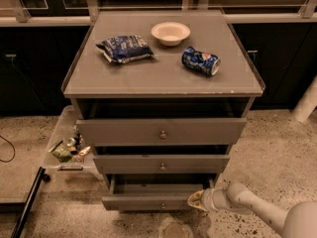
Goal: Close bottom drawer
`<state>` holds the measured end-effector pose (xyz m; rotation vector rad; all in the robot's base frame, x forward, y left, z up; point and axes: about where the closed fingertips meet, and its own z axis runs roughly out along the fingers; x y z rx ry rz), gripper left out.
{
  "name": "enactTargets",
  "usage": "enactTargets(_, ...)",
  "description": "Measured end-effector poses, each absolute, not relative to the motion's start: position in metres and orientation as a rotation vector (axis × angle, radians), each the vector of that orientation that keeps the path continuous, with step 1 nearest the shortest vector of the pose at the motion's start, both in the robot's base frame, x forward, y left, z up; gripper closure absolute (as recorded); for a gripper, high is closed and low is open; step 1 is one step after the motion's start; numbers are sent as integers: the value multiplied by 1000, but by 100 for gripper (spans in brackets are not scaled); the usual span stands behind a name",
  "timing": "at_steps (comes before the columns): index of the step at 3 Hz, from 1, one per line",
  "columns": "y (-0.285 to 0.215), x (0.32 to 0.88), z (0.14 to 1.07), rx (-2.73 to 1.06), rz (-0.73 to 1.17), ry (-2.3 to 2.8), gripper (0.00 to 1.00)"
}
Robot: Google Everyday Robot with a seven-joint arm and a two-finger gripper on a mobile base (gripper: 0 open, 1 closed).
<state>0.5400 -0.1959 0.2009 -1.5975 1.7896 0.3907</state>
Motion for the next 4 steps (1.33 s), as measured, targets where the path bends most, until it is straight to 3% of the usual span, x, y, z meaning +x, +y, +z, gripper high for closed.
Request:
enactTargets(2, -196, 540, 201, -1598, 391, 1790, 12)
enactTargets(3, -196, 540, 201, -1598, 391, 1790, 0)
enactTargets(4, -196, 540, 201, -1598, 391, 1790, 0)
